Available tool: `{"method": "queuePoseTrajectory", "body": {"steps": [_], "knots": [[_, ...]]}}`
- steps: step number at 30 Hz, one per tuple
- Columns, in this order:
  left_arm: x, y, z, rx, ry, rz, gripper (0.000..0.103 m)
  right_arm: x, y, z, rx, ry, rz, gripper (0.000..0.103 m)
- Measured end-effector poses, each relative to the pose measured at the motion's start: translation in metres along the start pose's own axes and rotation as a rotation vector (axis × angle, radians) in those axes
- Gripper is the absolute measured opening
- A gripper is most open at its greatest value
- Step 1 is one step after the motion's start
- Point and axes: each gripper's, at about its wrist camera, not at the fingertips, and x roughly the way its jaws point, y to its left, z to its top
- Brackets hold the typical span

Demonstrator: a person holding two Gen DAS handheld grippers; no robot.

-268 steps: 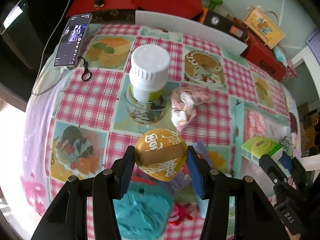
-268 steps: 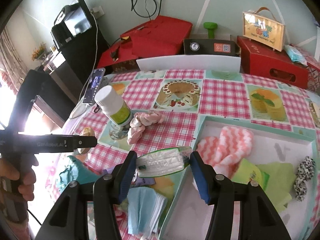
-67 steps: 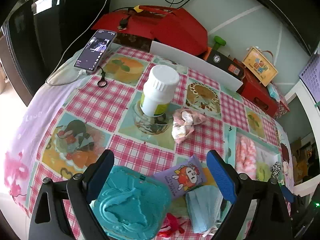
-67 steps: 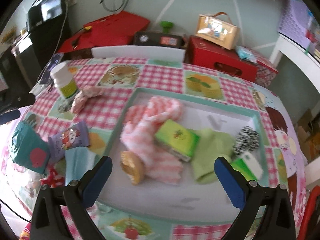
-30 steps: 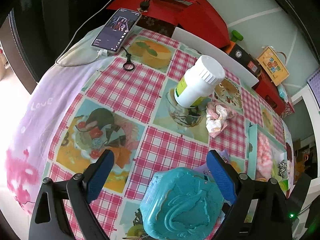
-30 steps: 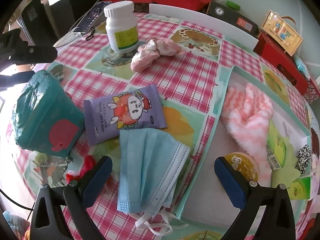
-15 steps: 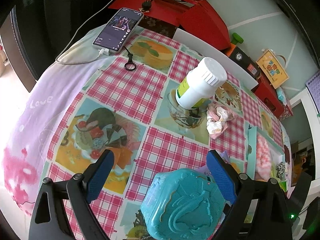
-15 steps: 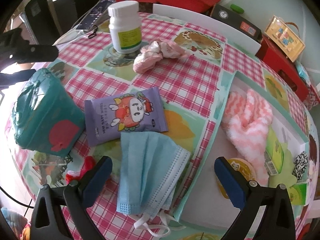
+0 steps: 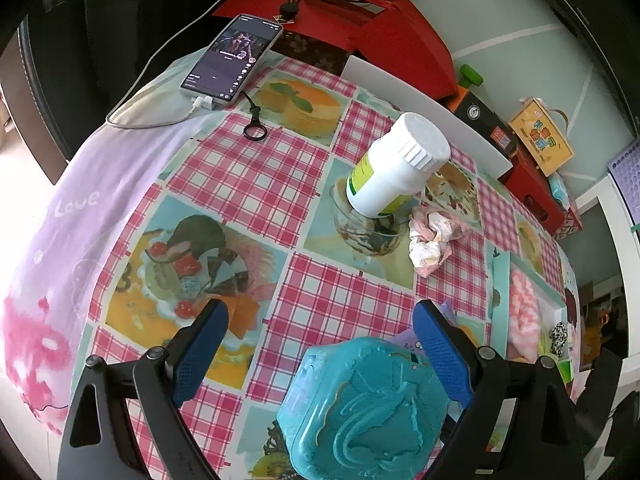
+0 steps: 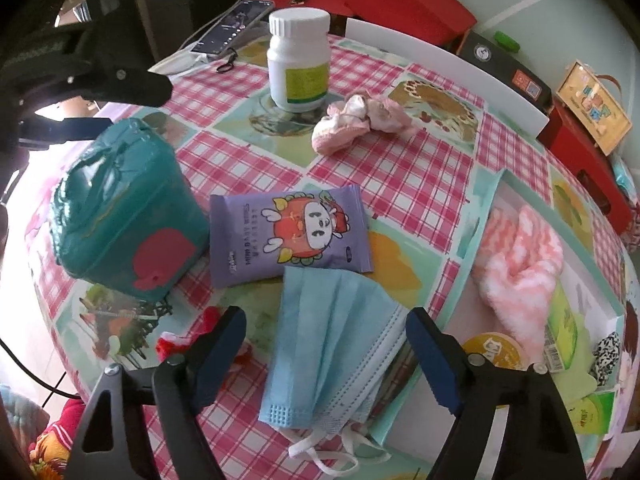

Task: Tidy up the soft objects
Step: 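Close left tool on teal plastic box while right tool reaches blue face mask, then lift teal box with left tool while right tool grasps blue face mask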

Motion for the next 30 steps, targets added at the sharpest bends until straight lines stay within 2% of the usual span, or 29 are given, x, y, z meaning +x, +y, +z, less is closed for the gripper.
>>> {"method": "queuePoseTrajectory", "body": {"steps": [8, 13, 16, 18, 20, 30], "knots": [[0.003, -0.004, 0.0, 0.014, 0.006, -0.004, 0.094, 0.017, 0.004, 0.0, -0.031, 0.025, -0.01, 0.084], [0.003, -0.004, 0.0, 0.017, 0.007, -0.005, 0.094, 0.024, 0.001, -0.003, -0.004, 0.024, 0.037, 0.079], [0.004, -0.005, 0.0, 0.02, 0.01, -0.006, 0.094, 0.021, -0.007, -0.001, 0.017, 0.019, 0.035, 0.065], [0.004, -0.006, -0.001, 0.02, 0.008, -0.007, 0.094, 0.019, -0.015, -0.001, 0.045, 0.012, 0.03, 0.05], [0.003, -0.007, -0.001, 0.021, 0.007, -0.008, 0.094, 0.018, -0.02, 0.0, 0.062, 0.008, 0.033, 0.045], [0.008, -0.026, 0.001, 0.049, 0.024, 0.0, 0.094, 0.014, -0.037, 0.007, 0.131, -0.026, 0.086, 0.037]]}}
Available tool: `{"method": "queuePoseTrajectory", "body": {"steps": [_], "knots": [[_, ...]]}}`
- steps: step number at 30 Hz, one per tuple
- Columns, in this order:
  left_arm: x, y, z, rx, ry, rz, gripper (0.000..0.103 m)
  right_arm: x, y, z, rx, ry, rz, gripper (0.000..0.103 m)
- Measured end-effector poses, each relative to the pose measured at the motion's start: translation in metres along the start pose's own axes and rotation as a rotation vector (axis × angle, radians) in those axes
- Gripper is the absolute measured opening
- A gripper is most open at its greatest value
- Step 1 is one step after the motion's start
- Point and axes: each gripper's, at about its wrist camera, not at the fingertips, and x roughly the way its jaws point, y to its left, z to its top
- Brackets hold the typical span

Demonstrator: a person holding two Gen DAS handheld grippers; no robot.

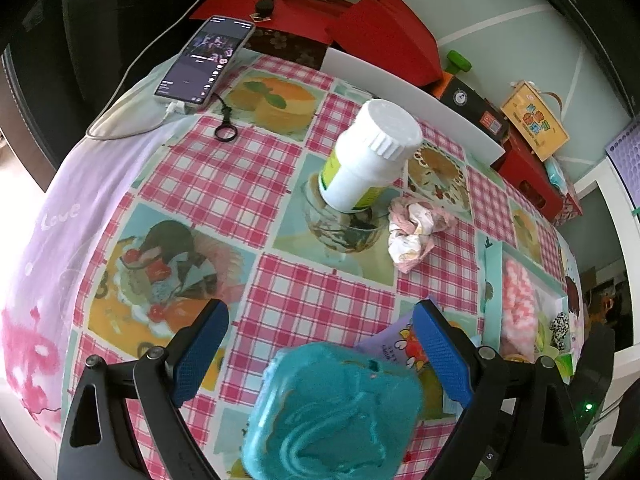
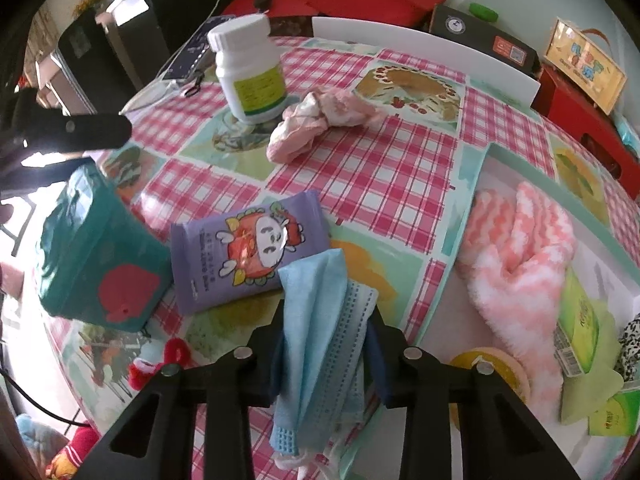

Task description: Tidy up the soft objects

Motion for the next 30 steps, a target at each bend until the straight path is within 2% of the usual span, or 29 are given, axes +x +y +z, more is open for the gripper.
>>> {"method": "queuePoseTrajectory", "body": {"steps": [12, 18, 26, 30], "knots": [[0.01, -0.057, 0.019, 0.075, 0.01, 0.027, 0.093, -0.025, -0.034, 0.025, 0.084, -0.111, 0.013, 0.037], [0.025, -0.081, 0.037, 0.009, -0.005, 0.035, 0.093, -0.037, -0.053, 0.034, 0.115, -0.16, -0.01, 0.037], [0.063, -0.099, 0.043, -0.003, 0.012, 0.086, 0.093, -0.04, -0.075, 0.028, 0.163, -0.178, -0.015, 0.037], [0.076, -0.098, 0.044, -0.007, 0.023, 0.114, 0.086, -0.036, -0.08, 0.024, 0.18, -0.172, -0.006, 0.037]]}}
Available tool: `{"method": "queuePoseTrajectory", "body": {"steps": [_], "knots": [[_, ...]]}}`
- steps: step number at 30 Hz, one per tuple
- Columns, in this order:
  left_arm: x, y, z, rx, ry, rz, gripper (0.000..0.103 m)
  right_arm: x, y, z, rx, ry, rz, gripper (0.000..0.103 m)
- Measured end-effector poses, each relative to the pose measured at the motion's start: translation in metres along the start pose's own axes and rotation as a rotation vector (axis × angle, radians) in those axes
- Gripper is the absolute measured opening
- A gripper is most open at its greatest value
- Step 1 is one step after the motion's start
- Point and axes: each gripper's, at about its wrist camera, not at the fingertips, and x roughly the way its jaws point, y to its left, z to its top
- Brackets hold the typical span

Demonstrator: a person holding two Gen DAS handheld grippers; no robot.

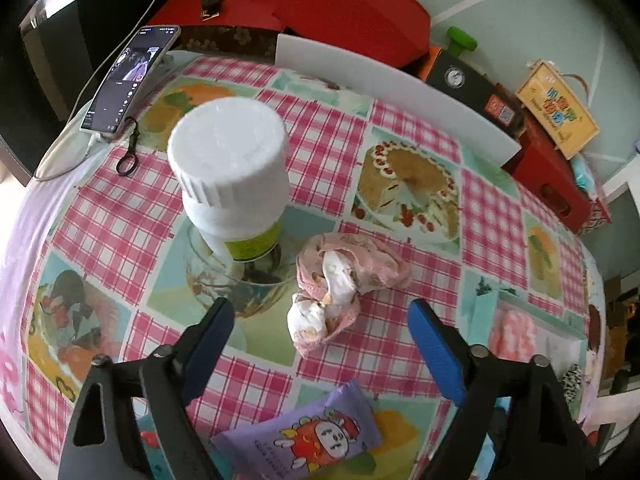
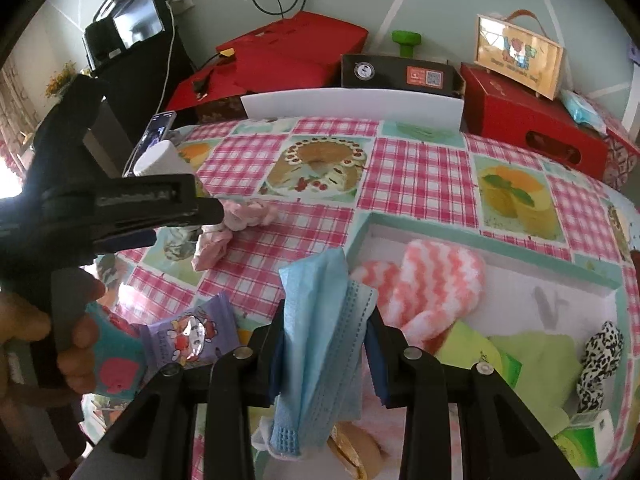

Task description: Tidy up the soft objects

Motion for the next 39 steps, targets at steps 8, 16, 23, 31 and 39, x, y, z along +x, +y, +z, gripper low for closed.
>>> {"method": "queuePoseTrajectory", "body": {"steps": [8, 16, 23, 31, 39], "knots": [[0.025, -0.001, -0.005, -0.003, 0.037, 0.013, 0.069, -0.005, -0.008, -0.003, 0.02, -0.011, 0.0, 0.037], [0.037, 0.003, -0.005, -0.013, 0.037, 0.007, 0.039, -0.009, -0.012, -0.005, 0.033, -0.014, 0.0, 0.037], [0.036, 0.011, -0.006, -0.033, 0.029, -0.004, 0.022, -0.012, -0.018, -0.007, 0.052, -0.015, 0.001, 0.037], [0.029, 0.009, -0.013, -0.032, 0.01, -0.012, 0.013, -0.015, -0.021, -0.008, 0.063, -0.018, 0.001, 0.037], [0.019, 0.003, -0.014, -0.012, -0.012, -0.03, 0.011, -0.016, -0.021, -0.008, 0.064, -0.018, -0.002, 0.037]]}}
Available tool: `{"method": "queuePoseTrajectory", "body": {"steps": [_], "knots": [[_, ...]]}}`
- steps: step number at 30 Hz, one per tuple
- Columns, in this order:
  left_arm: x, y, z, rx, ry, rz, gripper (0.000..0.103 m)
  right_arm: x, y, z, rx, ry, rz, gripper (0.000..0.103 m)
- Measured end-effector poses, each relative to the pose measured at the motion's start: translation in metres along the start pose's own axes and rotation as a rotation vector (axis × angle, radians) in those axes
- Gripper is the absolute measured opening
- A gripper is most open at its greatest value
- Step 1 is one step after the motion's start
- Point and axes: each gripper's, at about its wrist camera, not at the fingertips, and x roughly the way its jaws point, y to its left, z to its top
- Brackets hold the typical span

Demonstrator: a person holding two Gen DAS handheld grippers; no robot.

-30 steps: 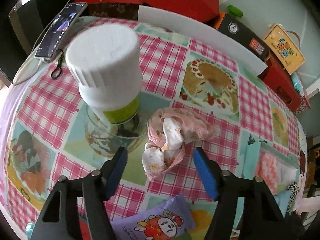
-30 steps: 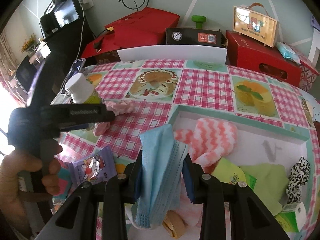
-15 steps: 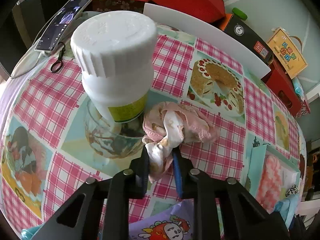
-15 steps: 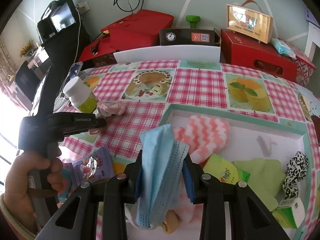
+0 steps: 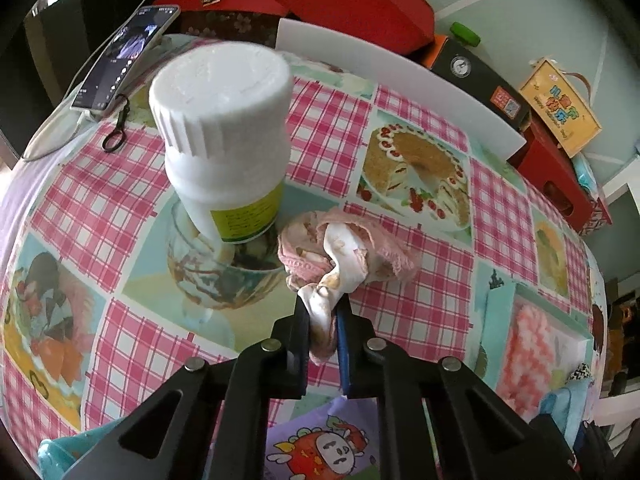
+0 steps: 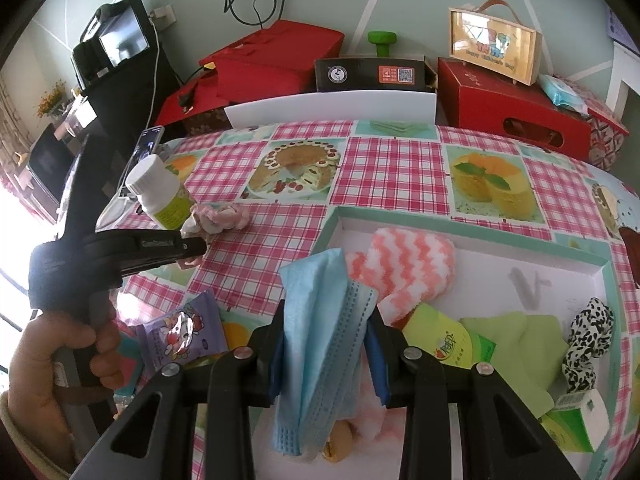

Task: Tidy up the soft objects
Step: 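Carry pink lace cloth with left tool while right tool carries mask to tray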

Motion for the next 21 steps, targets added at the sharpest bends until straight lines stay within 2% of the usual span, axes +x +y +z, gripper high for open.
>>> {"method": "queuePoseTrajectory", "body": {"steps": [9, 21], "knots": [[-0.018, -0.002, 0.0, 0.012, -0.04, -0.012, 0.011, -0.004, -0.001, 0.0, 0.003, -0.011, 0.004, 0.037], [-0.077, -0.014, 0.004, 0.049, -0.179, -0.075, 0.011, -0.036, -0.003, 0.007, 0.013, -0.108, 0.004, 0.037]]}}
